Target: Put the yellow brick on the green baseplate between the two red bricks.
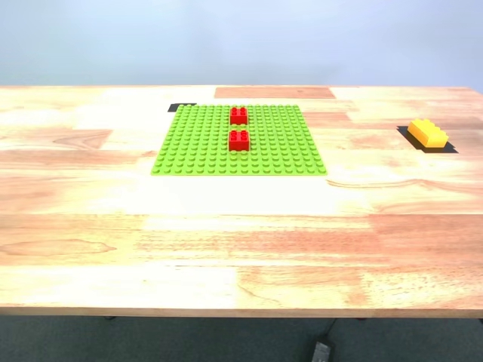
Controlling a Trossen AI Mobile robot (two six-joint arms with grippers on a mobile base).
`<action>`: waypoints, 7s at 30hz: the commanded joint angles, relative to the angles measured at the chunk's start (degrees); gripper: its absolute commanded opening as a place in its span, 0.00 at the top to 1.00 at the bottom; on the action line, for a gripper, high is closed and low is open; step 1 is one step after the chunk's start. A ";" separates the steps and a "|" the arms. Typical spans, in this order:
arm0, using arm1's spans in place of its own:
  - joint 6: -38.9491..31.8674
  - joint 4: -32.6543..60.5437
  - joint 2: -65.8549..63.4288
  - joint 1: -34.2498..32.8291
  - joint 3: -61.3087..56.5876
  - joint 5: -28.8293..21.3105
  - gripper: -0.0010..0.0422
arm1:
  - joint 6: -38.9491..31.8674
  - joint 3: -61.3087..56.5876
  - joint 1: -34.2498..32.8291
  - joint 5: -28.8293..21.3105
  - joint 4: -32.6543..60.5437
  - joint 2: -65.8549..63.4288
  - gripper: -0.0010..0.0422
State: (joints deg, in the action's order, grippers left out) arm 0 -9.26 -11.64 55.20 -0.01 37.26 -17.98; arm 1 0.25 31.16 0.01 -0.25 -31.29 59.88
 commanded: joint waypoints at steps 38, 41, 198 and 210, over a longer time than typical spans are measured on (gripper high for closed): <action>-20.11 45.09 -0.15 0.00 17.86 -18.53 0.98 | 6.29 45.92 -1.60 3.34 85.05 28.00 0.22; -20.11 44.35 -0.15 0.00 17.77 -18.51 0.98 | 6.45 45.81 -1.60 3.37 85.00 31.28 0.20; -20.13 45.59 -0.20 0.00 17.46 -18.51 0.98 | 49.27 69.05 41.53 8.87 73.26 69.16 0.92; -20.74 45.53 -0.20 0.00 17.46 -18.49 0.98 | 48.11 68.41 41.55 9.14 73.09 68.96 0.71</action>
State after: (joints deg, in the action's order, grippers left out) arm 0 -29.95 33.91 55.00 -0.03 54.72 -36.47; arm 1 48.36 99.81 41.52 8.97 41.91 128.99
